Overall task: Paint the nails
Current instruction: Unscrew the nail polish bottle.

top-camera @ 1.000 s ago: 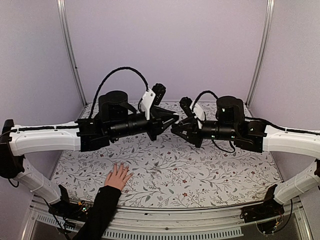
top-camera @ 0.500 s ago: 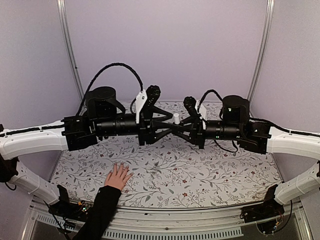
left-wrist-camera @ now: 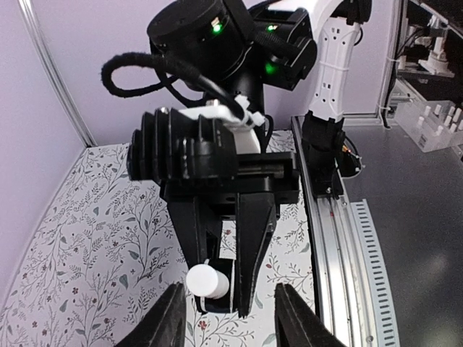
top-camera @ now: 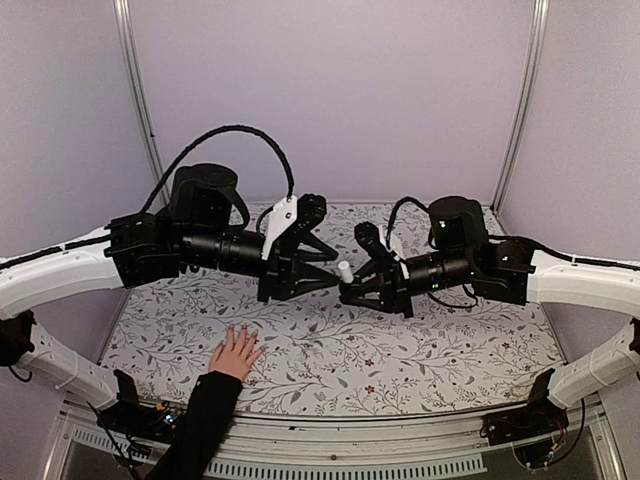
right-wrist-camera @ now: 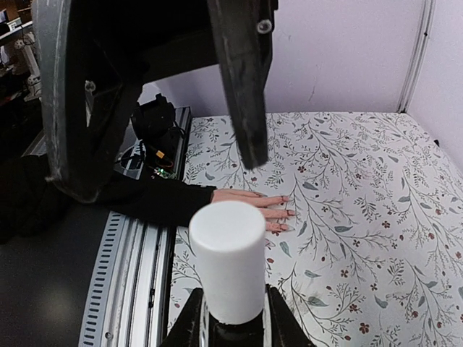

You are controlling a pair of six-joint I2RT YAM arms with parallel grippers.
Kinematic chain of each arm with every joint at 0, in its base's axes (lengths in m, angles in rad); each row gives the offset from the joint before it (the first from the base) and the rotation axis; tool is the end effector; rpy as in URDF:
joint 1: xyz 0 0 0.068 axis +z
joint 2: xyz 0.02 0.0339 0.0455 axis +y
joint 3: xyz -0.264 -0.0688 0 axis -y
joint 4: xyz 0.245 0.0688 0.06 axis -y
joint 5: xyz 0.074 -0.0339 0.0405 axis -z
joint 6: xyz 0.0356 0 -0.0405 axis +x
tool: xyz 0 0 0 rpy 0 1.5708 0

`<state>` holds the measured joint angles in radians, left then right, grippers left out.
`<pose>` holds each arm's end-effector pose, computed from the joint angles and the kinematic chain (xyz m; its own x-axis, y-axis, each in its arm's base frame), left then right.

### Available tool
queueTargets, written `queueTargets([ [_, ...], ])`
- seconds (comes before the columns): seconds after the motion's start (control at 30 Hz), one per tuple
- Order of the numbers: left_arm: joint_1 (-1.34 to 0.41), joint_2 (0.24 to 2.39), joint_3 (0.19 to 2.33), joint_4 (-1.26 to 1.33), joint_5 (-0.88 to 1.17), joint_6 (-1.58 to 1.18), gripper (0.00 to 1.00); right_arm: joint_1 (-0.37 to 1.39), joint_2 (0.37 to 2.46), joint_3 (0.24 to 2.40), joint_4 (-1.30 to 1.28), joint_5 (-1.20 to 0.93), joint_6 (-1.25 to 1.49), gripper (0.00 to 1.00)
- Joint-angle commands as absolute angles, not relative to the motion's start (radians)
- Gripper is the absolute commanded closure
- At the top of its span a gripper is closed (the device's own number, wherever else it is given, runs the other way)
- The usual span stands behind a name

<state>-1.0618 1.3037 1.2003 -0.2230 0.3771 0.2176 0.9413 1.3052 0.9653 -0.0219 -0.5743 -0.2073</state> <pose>0.1355 -0.2698 0.3682 0.0594 0.3054 -0.9504 0.9924 0.0845 0.0892 0.1603 0.2530 0.3064 -0.0027 -0.2972 -0.9548 -0.9997 0.0229 -0.0043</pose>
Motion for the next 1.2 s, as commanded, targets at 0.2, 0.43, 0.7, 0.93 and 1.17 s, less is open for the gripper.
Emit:
queueTargets([
  [0.2, -1.065, 1.356, 1.258, -0.365, 0.371, 0.267, 0.58, 0.949, 1.348, 1.006, -0.099, -0.614, -0.225, 1.0],
  [0.43, -1.068, 1.386, 1.275, -0.378, 0.356, 0.279, 0.59, 0.968, 1.365, 1.01, -0.11, -0.62, -0.24, 1.0],
  [0.7, -1.069, 1.4, 1.269, -0.381, 0.361, 0.289, 0.67, 0.976, 1.377, 1.009, -0.11, -0.62, -0.247, 1.0],
  [0.93, -1.07, 1.42, 1.281, -0.399, 0.361, 0.307, 0.7, 0.979, 1.387, 1.009, -0.113, -0.617, -0.252, 1.0],
  [1.17, -1.07, 1.436, 1.304, -0.438, 0.361, 0.328, 0.79, 0.98, 1.386, 1.008, -0.114, -0.617, -0.256, 1.0],
])
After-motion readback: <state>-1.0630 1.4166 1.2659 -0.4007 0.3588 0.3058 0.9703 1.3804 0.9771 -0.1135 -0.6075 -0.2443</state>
